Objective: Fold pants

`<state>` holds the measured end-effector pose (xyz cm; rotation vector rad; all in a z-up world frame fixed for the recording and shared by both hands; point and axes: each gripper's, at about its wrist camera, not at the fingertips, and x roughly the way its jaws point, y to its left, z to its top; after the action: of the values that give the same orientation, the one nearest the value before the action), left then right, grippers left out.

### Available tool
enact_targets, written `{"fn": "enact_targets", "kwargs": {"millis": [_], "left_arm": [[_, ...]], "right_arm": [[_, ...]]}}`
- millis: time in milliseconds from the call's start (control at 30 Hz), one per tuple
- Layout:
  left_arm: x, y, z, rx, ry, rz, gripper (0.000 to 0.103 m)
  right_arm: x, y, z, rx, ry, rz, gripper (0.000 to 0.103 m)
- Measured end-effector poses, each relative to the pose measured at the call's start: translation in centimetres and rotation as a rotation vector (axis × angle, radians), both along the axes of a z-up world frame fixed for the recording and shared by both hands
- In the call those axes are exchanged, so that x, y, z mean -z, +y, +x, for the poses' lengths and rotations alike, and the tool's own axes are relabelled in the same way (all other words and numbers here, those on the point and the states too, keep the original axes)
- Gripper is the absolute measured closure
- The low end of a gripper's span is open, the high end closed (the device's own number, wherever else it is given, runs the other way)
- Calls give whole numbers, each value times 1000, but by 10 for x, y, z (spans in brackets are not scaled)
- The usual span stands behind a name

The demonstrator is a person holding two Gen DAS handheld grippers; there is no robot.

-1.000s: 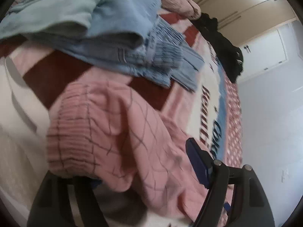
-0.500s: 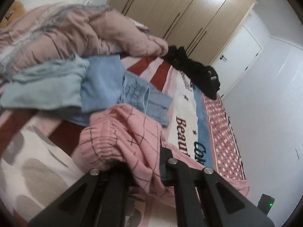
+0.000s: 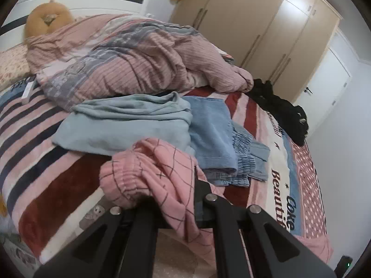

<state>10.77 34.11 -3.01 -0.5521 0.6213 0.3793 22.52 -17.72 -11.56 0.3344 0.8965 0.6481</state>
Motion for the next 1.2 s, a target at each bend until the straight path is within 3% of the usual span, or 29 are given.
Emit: {"fn": "enact_targets", "kwargs": {"millis": [167, 300, 433, 600, 833, 933, 967, 1000, 1033, 1067, 1100, 1200], "left_arm": [[-26, -50, 11, 124, -59, 66, 100], [-51, -124, 30, 324, -120, 81, 100], [-56, -207, 51, 538, -140, 84, 100], [-13, -303, 80, 755, -58, 45, 100], [59, -373, 100, 876, 109, 37, 98], [71, -387, 95, 918, 182, 82, 85], [69, -388, 89, 921, 182, 80, 71], [66, -385, 86, 922, 172, 73, 51], [62, -381, 81, 924, 154, 62, 41], [54, -376, 71, 927, 116, 39, 23], [43, -367, 61, 930, 69, 15, 19], [17, -343, 40, 885, -3, 14, 18]], "right_arm": [[-2, -4, -1, 17, -1, 18, 53], [-7, -10, -5, 27, -12, 28, 53], [-11, -15, -8, 34, -22, 27, 53], [-10, -19, -11, 38, -17, 41, 53], [-3, -25, -14, 56, -3, 24, 53], [2, -27, -13, 65, 14, 29, 53], [3, -28, -13, 65, 17, 32, 53], [3, -27, -12, 62, 19, 35, 53], [3, -26, -11, 60, 21, 39, 53], [3, -25, -10, 56, 23, 46, 52], [1, -22, -8, 50, 22, 59, 49], [-3, -11, -2, 11, 24, 108, 38]]}}
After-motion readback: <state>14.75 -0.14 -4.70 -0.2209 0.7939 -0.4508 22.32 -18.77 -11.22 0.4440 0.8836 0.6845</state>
